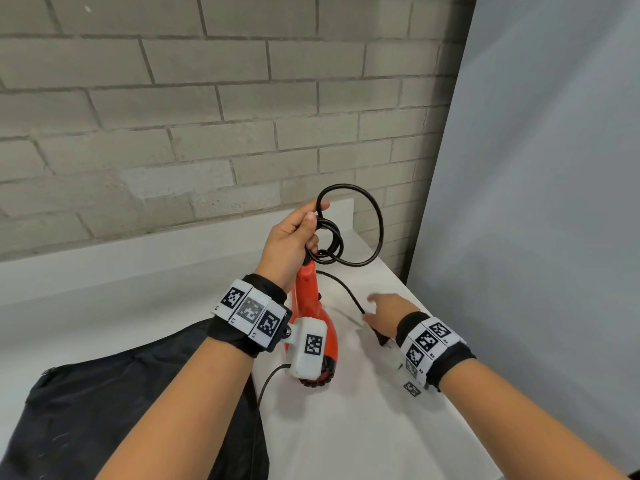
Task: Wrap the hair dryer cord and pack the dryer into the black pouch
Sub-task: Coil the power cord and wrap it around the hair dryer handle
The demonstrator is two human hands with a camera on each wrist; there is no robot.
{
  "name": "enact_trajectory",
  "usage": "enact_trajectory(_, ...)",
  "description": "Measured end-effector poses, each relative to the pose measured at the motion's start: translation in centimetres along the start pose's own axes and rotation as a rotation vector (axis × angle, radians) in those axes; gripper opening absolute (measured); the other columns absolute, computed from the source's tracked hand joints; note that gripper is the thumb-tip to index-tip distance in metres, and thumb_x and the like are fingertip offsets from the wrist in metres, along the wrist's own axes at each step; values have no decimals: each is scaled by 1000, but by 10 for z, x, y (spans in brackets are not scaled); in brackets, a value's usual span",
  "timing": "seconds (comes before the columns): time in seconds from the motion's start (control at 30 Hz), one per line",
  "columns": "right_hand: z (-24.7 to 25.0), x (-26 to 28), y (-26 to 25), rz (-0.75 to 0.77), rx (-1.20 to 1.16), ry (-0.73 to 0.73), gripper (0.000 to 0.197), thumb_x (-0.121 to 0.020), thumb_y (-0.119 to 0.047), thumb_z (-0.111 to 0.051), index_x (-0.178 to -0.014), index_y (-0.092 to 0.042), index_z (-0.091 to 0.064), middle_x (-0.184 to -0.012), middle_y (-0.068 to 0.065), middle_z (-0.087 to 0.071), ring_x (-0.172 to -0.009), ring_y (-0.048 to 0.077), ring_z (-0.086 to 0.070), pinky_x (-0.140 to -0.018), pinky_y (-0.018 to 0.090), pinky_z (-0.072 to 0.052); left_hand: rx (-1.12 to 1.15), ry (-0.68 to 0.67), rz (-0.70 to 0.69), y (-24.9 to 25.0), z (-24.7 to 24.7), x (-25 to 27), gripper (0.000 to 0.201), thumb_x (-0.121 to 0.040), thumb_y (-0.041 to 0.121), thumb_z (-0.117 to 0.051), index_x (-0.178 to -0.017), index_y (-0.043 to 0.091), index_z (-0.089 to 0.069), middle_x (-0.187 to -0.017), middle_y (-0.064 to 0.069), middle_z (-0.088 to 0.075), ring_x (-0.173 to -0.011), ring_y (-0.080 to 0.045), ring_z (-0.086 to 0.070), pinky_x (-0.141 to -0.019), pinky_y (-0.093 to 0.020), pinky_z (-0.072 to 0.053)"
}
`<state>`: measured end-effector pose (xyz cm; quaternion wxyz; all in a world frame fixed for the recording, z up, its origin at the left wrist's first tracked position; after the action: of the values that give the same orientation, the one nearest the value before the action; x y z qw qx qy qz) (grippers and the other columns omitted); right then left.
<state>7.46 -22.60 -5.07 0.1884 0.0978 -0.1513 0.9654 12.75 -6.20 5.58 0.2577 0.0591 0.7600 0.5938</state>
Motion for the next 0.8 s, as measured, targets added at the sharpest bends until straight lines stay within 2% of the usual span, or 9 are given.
enact_trajectory(0.1,27,13,-30,287,-397,207,51,-89,-22,-53,-137,-23,-35,-128,7,-53,-114,14,-53,-101,29,-41,13,-29,12,-1,-2,0,27,-95,10,-39,-101,21,-62,-54,17,-46,-46,-2,-34,-54,-17,-37)
enact_trajectory(0.17,45,25,-51,503,-648,240,37,-87,-7,-54,-120,-25,-51,-109,-6,-58,-81,-10,-54,-78,9,-44,24,-48,20,-2,-5,1,24,-95,9,-40,-104,17,-61,-54,18,-52,-46,-2,-34,-52,-15,-38)
enact_trajectory(0.23,55,31,-65,562,-765,164,20,-87,-1,-52,-89,-20,-59,-79,-10,-56,-55,-11,-51,-53,3,-39,21,-52,21,-2,-7,1,23,-94,9,-41,-107,15,-59,-52,18,-52,-44,-2,-35,-50,-14,-37)
enact_trajectory(0.33,52,29,-70,493,-839,135,13,-91,-8,-50,-84,-4,-60,-64,-2,-53,-46,-9,-51,-44,3,-36,10,-47,12,-2,-8,1,23,-94,9,-41,-106,15,-59,-50,17,-52,-43,-1,-36,-50,-14,-38)
enact_trajectory(0.43,38,18,-60,357,-694,223,21,-91,-7,-49,-92,6,-66,-70,6,-63,-55,-5,-55,-50,3,-36,21,-33,3,-1,-6,0,22,-95,8,-39,-95,15,-59,-52,14,-54,-41,-1,-36,-48,-13,-38)
enact_trajectory(0.5,25,3,-47,227,-443,150,25,-91,-12,-49,-98,5,-67,-95,18,-69,-79,15,-60,-61,12,-40,47,-39,11,-1,-3,0,24,-95,8,-38,-90,15,-59,-58,10,-55,-41,-2,-36,-47,-13,-39)
enact_trajectory(0.57,8,-12,-32,67,-216,23,28,-91,-16,-50,-107,1,-65,-112,17,-66,-101,27,-60,-83,24,-44,74,-57,23,-2,1,1,22,-95,8,-37,-94,9,-59,-62,7,-57,-42,-2,-37,-47,-14,-39)
enact_trajectory(0.63,-3,-17,-23,-4,-171,-27,28,-90,-16,-51,-110,-1,-63,-117,16,-64,-107,28,-58,-87,26,-44,87,-48,34,-2,2,1,23,-95,8,-37,-108,2,-56,-62,7,-59,-42,-2,-37,-47,-15,-40)
enact_trajectory(0.8,13,4,-40,346,-538,162,47,-88,-14,-56,-132,-18,-42,-127,3,-52,-106,18,-52,-84,15,-38,83,22,28,-1,4,-2,27,-94,7,-41,-114,-3,-55,-61,10,-59,-41,-2,-37,-46,-14,-39)
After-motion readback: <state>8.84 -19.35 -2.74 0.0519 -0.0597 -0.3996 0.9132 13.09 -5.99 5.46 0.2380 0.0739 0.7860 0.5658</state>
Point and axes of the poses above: each hand's wrist, its own x-axis away from the middle knuckle, its own z-axis out of the back of the hand, y = z × x, the point moved 1 cm from there along -x, towards the middle knuckle
